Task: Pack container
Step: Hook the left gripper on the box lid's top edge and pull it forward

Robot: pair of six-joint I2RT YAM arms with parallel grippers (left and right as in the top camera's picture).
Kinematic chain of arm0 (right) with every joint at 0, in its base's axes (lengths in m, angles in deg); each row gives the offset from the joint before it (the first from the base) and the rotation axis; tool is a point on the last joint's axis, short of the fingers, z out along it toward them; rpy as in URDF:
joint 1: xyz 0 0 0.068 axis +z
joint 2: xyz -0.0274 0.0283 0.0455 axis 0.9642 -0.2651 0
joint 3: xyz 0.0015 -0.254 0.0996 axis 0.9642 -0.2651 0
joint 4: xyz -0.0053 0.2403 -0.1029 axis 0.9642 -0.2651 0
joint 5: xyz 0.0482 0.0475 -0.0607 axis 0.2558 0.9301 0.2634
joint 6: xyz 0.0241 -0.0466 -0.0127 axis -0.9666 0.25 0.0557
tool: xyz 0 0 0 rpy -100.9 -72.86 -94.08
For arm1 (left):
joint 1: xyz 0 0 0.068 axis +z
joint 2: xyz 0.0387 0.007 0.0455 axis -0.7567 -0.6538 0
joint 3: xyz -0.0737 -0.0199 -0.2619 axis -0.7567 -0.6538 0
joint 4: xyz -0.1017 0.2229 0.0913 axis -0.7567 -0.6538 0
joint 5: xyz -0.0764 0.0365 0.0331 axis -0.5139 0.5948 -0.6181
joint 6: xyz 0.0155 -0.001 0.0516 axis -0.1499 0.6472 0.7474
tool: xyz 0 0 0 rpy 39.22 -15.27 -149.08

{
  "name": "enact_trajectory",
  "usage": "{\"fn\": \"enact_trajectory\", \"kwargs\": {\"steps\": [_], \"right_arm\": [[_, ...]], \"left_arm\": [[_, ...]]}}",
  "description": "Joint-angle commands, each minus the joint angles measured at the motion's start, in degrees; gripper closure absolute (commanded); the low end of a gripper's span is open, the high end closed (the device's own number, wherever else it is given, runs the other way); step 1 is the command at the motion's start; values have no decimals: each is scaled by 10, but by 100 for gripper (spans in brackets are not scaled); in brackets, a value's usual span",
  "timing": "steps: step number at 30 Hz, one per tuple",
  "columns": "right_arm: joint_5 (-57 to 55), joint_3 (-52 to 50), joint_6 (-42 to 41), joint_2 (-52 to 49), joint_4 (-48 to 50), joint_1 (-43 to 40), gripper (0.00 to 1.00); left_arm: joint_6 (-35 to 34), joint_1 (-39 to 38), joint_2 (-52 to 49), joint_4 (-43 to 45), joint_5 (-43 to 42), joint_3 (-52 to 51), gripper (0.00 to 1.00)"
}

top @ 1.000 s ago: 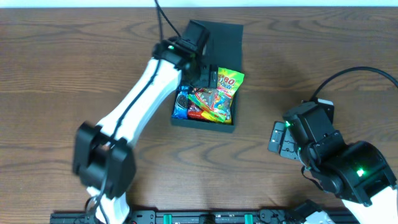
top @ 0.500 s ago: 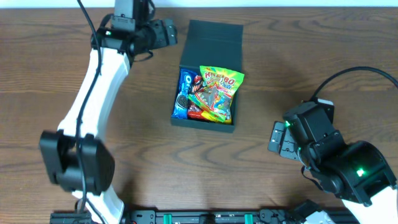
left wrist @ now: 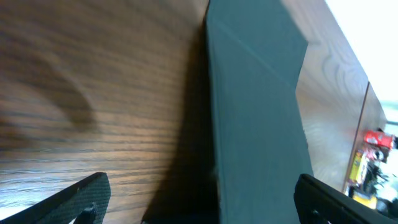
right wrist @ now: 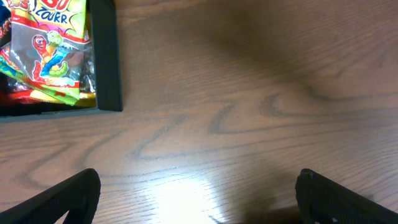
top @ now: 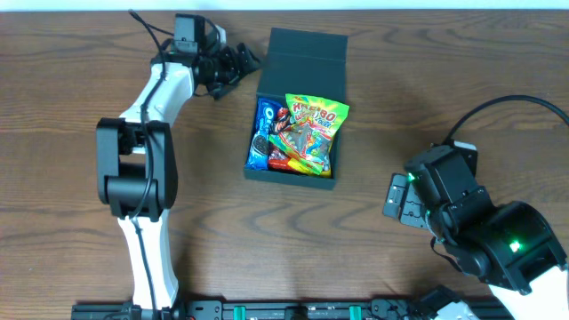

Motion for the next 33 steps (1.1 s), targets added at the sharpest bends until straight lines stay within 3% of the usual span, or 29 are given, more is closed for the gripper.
{"fn": "enact_trajectory", "kwargs": {"steps": [1, 9, 33], "right_arm": [[-6, -2, -8, 0, 0, 1, 1], [-6, -2, -7, 0, 0, 1, 1], [-6, -2, -8, 0, 3, 1, 1]], "left_arm": [[-8, -8, -15, 4, -31, 21, 5], [-6, -33, -28, 52, -37, 21, 5], [141, -40, -25, 227, -308, 34, 5]]}}
